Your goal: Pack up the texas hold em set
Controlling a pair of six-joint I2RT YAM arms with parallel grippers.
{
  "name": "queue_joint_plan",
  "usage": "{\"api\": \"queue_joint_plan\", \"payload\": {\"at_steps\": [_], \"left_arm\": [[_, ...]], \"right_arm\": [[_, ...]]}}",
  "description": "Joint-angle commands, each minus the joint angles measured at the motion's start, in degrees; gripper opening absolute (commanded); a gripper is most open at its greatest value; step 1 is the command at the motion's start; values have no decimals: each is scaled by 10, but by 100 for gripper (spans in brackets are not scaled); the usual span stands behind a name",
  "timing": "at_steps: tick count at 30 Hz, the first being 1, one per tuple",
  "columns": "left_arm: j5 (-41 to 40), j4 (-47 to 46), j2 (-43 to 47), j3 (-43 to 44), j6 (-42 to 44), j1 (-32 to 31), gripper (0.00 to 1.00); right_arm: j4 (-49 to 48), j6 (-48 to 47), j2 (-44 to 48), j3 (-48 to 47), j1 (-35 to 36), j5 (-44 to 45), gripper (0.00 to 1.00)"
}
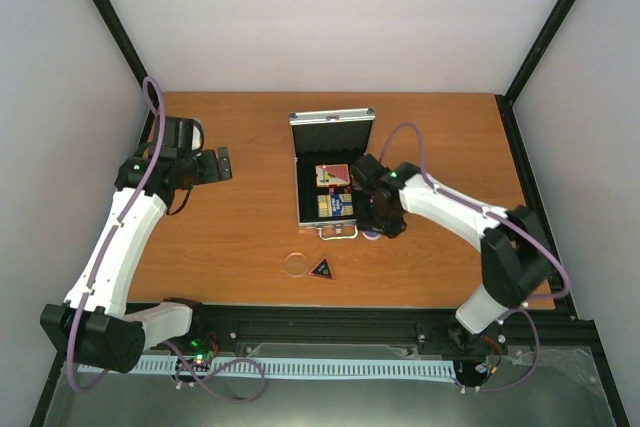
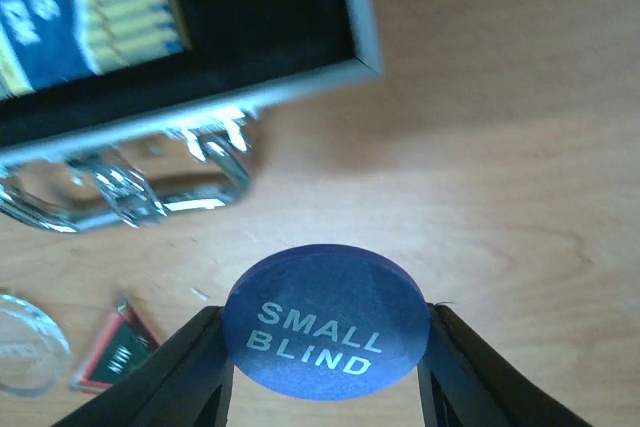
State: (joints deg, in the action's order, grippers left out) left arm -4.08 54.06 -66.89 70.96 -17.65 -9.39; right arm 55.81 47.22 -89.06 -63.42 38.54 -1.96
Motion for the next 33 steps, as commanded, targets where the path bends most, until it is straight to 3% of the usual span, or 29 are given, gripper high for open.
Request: {"api": "queue_joint_plan", "payload": {"at_steps": [1,8,13,28,33], "left_arm": [[7,4,13,1,0,-1,100],[6,8,16,8,-3,-1,100],[7,13,18,12,-3,-2,100],[3,13,10,9,3,-1,100],[3,11,6,8,4,-1,100]], "right_arm": [[-16,-22,-76,-86,-3,13,30],[-34,-40,-199,-237,-5,29,30],[-40,-48,-258,-295,-5,25,29],[-42,-52,-296,-274,-17,58,31],[-39,-57,-307,-272,-20,54,41]]}}
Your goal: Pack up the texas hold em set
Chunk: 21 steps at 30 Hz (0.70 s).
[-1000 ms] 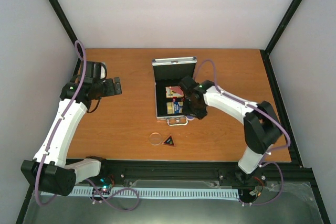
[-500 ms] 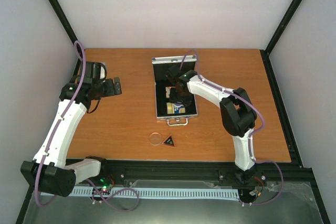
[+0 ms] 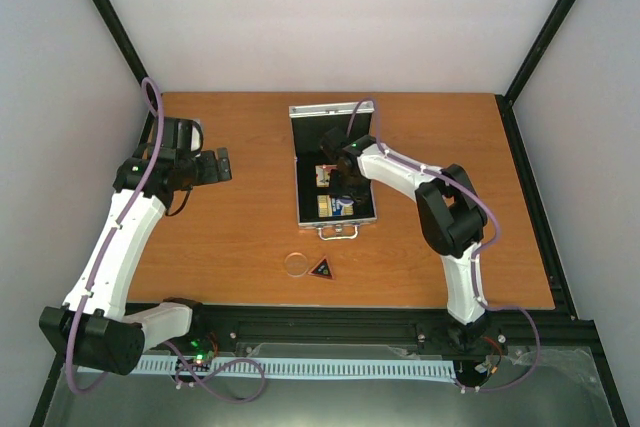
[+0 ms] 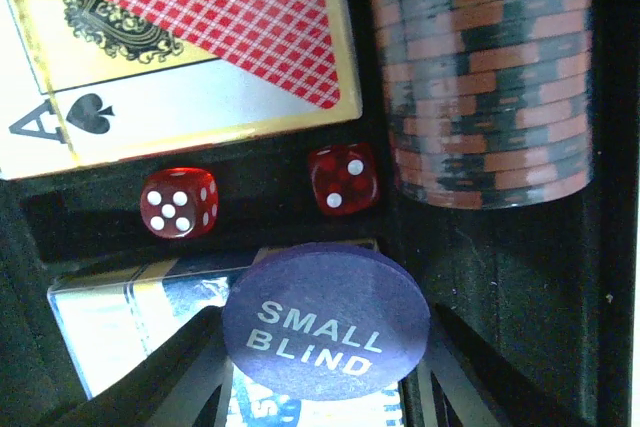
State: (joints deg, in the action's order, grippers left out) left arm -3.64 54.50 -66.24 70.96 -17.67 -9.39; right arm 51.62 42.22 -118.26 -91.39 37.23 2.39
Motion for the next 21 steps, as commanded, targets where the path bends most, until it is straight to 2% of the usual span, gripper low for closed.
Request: {"api": "queue_joint_plan", "payload": {"at_steps": [1,8,17,21], "left_arm": [[-1,7,0,8,5,-2,100],[-4,6,1,7,5,-2,100],[-4,4,1,4,1,-2,100],[-6,2,1,3,2,-2,100]], "right_arm": [[3,-7,-16,8,-7,7,47],[1,-18,-11,10,-8,0,75],[2,-51,34,2,-7,-16,88],[13,-72,70,8,-2,-24,89]]}}
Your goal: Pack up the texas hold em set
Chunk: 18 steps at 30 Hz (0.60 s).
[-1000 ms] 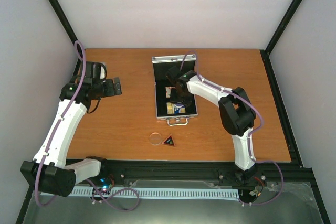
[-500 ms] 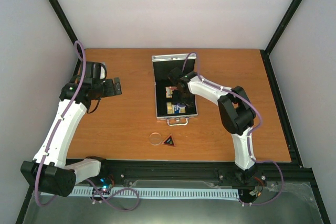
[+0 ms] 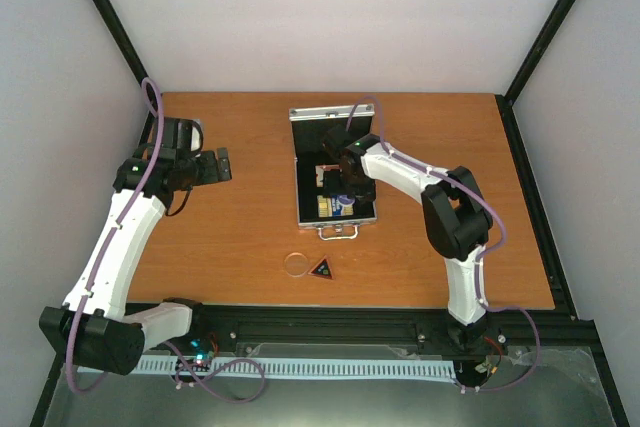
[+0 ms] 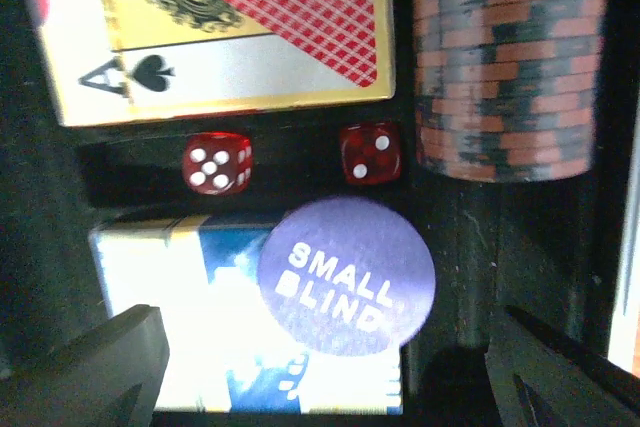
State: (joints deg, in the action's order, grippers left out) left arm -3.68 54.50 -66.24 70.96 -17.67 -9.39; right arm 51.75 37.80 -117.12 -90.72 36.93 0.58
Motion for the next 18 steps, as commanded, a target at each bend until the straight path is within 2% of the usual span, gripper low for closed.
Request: {"api": "queue_joint_plan", "payload": {"at_steps": [1,6,11,14,16,18], "left_arm": [[-7,2,0,3,2,-1,100],[-6,2,-3,4,3,-2,100],[-4,1,-5,10,7,-1,100],[0,2,-6,12,7,-1,100],[6,1,-5,12,6,-1,100],[12,0,-6,10,4,-1,100]], "right_arm": [[17,-32,69,5,5,-3,89],[60,-49,122,31,51,-7,88],[101,-67,148,62,154,11,88],[90,-81,152,88,219,6,92],[78,-78,150,102,246,-7,99],[67,-70,142,105,259,-20,100]]}}
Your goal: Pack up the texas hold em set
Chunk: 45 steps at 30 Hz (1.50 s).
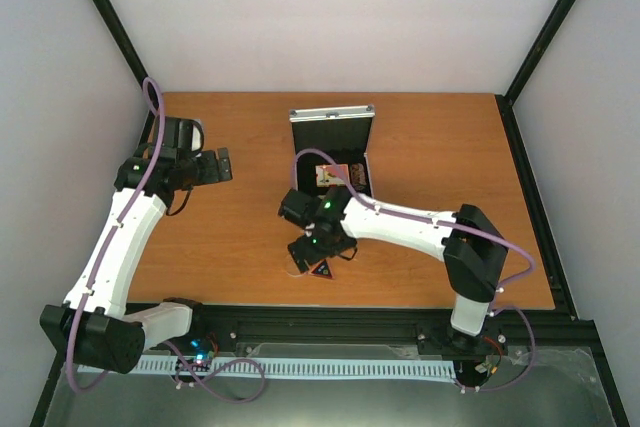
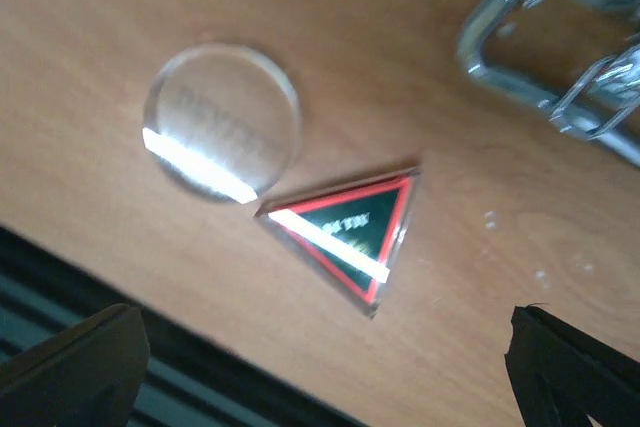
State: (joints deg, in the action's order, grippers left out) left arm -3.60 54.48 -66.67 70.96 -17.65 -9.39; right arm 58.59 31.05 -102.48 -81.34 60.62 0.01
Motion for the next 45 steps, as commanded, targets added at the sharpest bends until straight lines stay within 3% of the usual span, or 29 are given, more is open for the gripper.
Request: {"api": "queue_joint_plan", "payload": {"at_steps": [1,35,39,45], "left_arm": [[12,-1,0,9,3,-1,100],[9,-4,-1,1,4,-1,100],[8,-4,-1,1,4,-1,100],[7,-3,1,-3,5,-1,100]], "right_arm": [[-5,1,-9,10,26,-15,100],[-25,4,-137,17,33,8,100],[-22,12,-138,16,29,14,94],[-20,21,-137,29,23,14,71]]}}
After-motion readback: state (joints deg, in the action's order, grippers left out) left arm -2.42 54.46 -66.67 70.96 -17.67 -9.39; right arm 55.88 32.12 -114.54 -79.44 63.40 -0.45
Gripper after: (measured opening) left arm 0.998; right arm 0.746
